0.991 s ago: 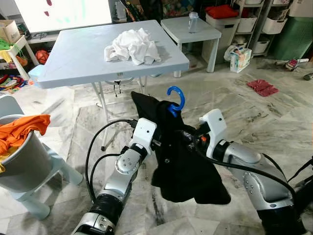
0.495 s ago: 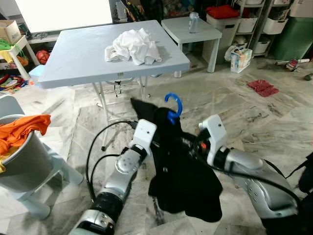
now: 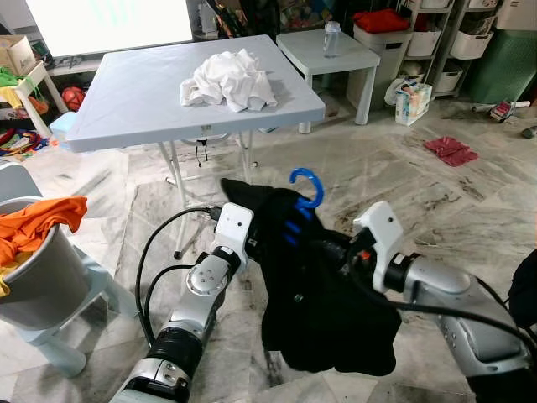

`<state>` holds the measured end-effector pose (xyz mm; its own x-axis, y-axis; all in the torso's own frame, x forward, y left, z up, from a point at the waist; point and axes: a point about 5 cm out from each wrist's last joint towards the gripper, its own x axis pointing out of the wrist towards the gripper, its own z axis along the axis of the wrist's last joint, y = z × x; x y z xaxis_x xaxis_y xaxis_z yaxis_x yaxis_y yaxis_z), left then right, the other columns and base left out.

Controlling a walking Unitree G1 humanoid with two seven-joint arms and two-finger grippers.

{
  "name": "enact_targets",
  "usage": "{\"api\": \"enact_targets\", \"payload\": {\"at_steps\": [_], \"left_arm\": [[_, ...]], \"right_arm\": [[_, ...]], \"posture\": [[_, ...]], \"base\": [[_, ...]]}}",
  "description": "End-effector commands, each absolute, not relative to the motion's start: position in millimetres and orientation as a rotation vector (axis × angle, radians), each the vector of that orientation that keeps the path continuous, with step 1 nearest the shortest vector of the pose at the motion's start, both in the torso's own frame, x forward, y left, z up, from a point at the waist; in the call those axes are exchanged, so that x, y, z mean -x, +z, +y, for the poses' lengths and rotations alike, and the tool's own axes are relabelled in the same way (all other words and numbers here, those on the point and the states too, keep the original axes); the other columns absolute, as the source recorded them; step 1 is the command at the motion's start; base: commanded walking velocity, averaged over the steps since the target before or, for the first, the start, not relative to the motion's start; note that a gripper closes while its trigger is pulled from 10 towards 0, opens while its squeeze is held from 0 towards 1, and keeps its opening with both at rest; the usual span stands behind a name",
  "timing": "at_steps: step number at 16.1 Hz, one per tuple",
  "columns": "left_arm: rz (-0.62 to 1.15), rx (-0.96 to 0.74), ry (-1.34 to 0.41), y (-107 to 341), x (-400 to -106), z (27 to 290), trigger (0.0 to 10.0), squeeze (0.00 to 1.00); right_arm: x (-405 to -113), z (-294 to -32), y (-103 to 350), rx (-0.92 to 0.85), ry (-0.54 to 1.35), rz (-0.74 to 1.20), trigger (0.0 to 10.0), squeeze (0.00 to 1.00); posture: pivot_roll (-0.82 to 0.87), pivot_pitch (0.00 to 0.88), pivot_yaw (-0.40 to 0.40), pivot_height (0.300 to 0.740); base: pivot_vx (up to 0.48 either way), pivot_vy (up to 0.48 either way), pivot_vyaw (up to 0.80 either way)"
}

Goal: Hang hanger

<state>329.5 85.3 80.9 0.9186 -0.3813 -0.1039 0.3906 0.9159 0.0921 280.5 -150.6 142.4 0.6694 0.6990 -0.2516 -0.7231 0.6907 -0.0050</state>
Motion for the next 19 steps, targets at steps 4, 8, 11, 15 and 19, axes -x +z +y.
{"api": "enact_targets", "payload": {"at_steps": [4, 8, 11, 15, 19], "left_arm": [[0.108, -0.103, -0.376, 77, -327, 99, 0.0, 0.00], [0.125, -0.092, -0.390, 73, -321, 102, 0.0, 0.00], [0.133, -0.092, -0.414, 71, -318, 97, 0.0, 0.00], [0.084, -0.087, -0.590, 74, -304, 52, 10.0, 1.00], [0.089, -0.131, -0.644, 72, -303, 44, 10.0, 1.00]], "right_arm": [[-294, -178, 154, 0.190, 0.776, 0.159, 10.0, 0.00], [-302, -209, 154, 0.234, 0.743, 0.188, 10.0, 0.00], [-305, -208, 157, 0.216, 0.732, 0.179, 10.0, 0.00], [-301, -172, 176, 0.035, 0.785, 0.124, 10.0, 0.00], [-297, -163, 186, 0.003, 0.800, 0.113, 10.0, 0.00]], "posture": [[-0.04, 0.000, 0.041, 0.740], [-0.03, 0.000, 0.033, 0.740], [-0.03, 0.000, 0.032, 0.740], [-0.05, 0.003, 0.033, 0.740], [-0.06, 0.006, 0.041, 0.740]], "base": [[0.000, 0.000, 0.00], [0.000, 0.000, 0.00], [0.000, 0.000, 0.00], [0.000, 0.000, 0.00], [0.000, 0.000, 0.00]]}}
